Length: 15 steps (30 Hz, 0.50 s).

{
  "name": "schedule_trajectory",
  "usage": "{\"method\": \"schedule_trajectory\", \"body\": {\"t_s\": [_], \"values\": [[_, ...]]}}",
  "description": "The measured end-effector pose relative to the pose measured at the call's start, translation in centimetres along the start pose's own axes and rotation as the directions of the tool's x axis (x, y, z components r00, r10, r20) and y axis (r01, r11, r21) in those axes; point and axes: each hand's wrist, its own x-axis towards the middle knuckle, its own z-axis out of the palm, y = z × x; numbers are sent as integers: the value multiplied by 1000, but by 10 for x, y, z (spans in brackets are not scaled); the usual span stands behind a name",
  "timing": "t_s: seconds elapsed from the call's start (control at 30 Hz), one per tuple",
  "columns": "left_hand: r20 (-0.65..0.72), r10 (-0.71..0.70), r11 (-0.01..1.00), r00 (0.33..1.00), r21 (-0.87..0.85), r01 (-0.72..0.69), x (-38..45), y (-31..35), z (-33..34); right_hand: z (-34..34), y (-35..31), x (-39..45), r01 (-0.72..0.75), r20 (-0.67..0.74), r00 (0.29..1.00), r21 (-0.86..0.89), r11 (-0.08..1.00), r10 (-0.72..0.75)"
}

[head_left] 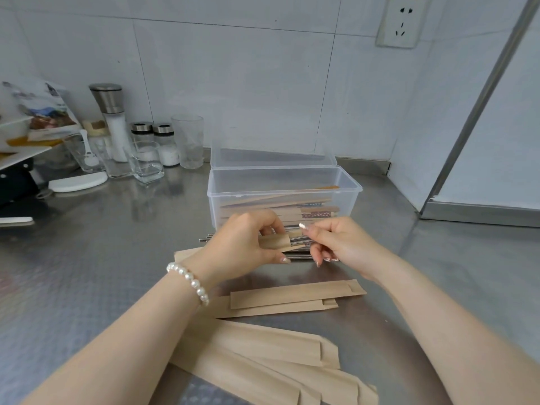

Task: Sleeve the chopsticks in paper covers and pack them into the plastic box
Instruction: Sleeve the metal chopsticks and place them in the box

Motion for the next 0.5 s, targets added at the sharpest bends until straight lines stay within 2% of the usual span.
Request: {"method": "schedule_trajectory", "body": {"t_s": [0.1, 0.17, 0.2, 0.27, 0.3, 0.37, 0.43, 0.5], "values": [[-32, -47, 999, 998, 14, 48, -1, -1, -9, -6, 0, 1, 38, -30, 999, 29, 999, -37], [-186, -137, 990, 973, -10, 138, -1, -7, -24, -14, 0, 2, 26, -89, 996, 125, 992, -15], [-285, -186, 982, 940, -93, 166, 0, -10, -32, -20, 0, 1, 14, -114, 993, 195, 981, 9], [-416, -307, 912, 856, -386, 139, 2, -17, -44, -35, 0, -1, 0, -144, 988, 330, 944, 50], [-404, -381, 828, 831, -550, 112, 4, -18, -46, -41, -1, -2, 1, -153, 986, 380, 925, 62], [-237, -476, 606, 847, -786, 121, 7, -13, -45, -47, -2, -4, 11, -168, 983, 430, 903, 68], [-44, -449, 432, 893, -885, 174, 6, -6, -40, -46, -3, -5, 13, -167, 984, 438, 899, 67], [50, -377, 348, 925, -918, 191, 4, -4, -36, -42, -4, -4, 13, -165, 984, 428, 904, 64]]}}
